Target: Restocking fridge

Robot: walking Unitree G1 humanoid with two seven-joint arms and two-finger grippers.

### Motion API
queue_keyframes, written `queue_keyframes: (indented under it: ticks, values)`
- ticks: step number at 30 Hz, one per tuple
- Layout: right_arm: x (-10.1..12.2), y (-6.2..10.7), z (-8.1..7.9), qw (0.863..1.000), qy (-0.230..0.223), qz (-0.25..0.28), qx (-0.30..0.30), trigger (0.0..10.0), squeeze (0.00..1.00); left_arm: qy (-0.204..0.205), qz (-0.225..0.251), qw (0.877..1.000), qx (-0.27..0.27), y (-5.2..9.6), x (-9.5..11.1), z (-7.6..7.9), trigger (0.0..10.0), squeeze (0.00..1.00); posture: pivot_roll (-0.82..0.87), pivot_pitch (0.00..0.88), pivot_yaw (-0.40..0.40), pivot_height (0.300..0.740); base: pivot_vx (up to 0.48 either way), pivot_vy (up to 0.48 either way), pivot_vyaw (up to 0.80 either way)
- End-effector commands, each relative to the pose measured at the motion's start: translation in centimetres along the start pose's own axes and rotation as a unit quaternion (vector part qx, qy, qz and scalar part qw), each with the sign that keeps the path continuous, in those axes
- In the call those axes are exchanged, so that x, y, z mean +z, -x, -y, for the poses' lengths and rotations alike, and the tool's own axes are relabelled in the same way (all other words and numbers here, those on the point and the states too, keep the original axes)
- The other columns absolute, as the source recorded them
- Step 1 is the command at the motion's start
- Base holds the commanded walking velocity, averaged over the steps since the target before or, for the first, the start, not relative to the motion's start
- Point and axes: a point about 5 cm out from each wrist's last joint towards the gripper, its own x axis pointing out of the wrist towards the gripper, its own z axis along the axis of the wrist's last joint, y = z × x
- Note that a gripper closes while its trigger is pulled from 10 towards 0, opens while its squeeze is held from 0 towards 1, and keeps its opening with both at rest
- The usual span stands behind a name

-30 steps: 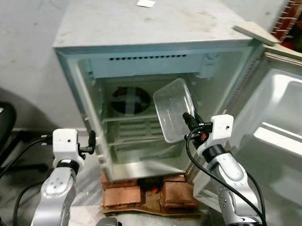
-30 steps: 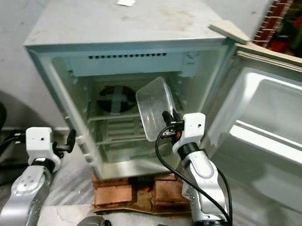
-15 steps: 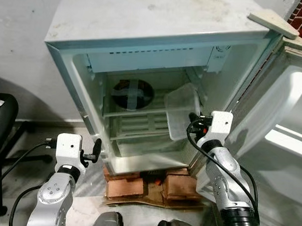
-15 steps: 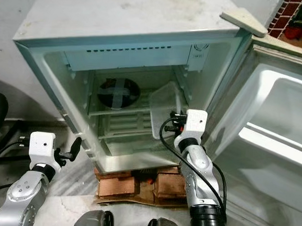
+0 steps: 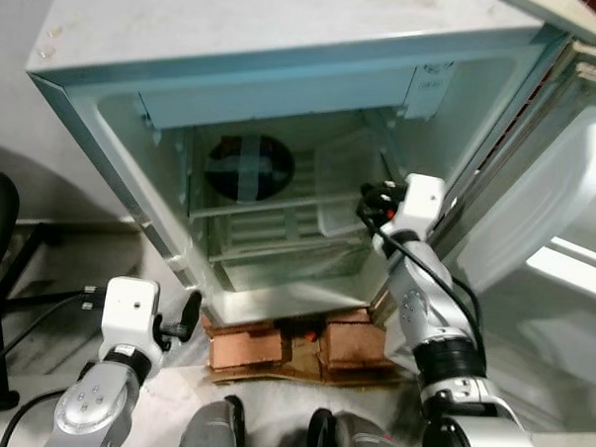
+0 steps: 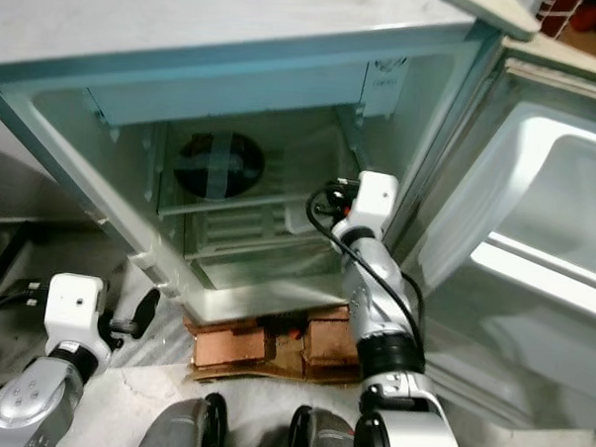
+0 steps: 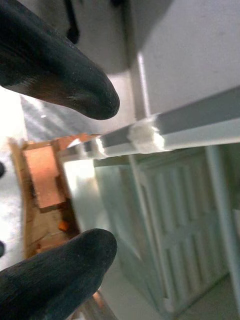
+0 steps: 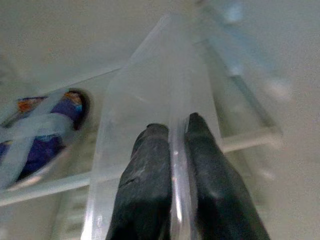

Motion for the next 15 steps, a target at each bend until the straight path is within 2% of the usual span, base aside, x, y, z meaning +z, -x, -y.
queue_keyframes:
  ticks: [1, 7, 11, 15]
  values:
    - [-1.2, -0.6, -0.3, 0.999, -0.023, -0.031, -0.001, 10.0, 0.0, -0.002, -0.008, 1.0, 0.003, 0.7, 0.0, 0.0, 10.0, 0.0, 0.24, 0.284, -0.003, 0.74, 0.0, 0.0, 0.0]
    - [-0.6, -1.9, -0.3, 0.998, -0.04, -0.038, -0.012, 10.0, 0.0, 0.002, -0.012, 1.0, 0.013, 2.1, 0.5, 0.1, 10.0, 0.0, 0.28, 0.323, -0.016, 0.74, 0.0, 0.0, 0.0]
    - [0.0, -2.6, 0.5, 0.997, -0.049, -0.047, -0.037, 10.0, 0.0, 0.005, -0.025, 1.0, 0.012, 3.6, 0.5, 0.5, 10.0, 0.0, 0.31, 0.372, -0.022, 0.74, 0.0, 0.0, 0.0]
    - [0.0, -2.7, 1.0, 0.996, -0.048, -0.056, -0.056, 10.0, 0.0, 0.007, -0.033, 0.999, 0.012, 4.2, 0.5, 0.6, 10.0, 0.0, 0.32, 0.39, -0.025, 0.74, 0.0, 0.0, 0.0]
